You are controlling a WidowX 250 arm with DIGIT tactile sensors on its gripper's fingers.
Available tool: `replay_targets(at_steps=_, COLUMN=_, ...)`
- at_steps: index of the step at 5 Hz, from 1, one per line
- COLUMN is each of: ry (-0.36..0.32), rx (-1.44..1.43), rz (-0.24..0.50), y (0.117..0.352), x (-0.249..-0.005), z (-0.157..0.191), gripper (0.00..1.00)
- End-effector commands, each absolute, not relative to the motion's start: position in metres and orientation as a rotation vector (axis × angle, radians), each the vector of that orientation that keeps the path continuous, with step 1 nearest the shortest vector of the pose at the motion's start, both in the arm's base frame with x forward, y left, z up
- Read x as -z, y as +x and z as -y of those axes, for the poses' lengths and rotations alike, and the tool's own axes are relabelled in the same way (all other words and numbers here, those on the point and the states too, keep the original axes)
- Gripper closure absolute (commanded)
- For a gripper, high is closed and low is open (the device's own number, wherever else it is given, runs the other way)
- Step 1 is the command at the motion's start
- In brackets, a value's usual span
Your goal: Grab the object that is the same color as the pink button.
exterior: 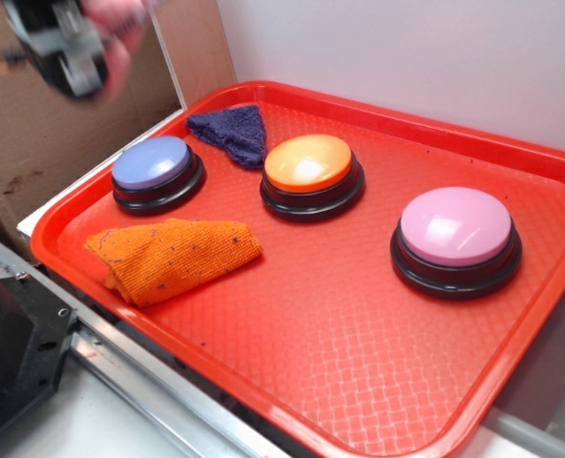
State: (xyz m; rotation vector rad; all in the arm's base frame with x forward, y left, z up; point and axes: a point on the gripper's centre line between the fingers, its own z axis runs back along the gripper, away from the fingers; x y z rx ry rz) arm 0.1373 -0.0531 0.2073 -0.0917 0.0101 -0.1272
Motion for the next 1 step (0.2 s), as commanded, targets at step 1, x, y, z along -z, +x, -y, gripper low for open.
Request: replay_targets(at_steps=1, ry=-0.036, rx=0.148, rz=-0.007, y=0.1242, x=-0.2586, z=0.0703, gripper=1.00)
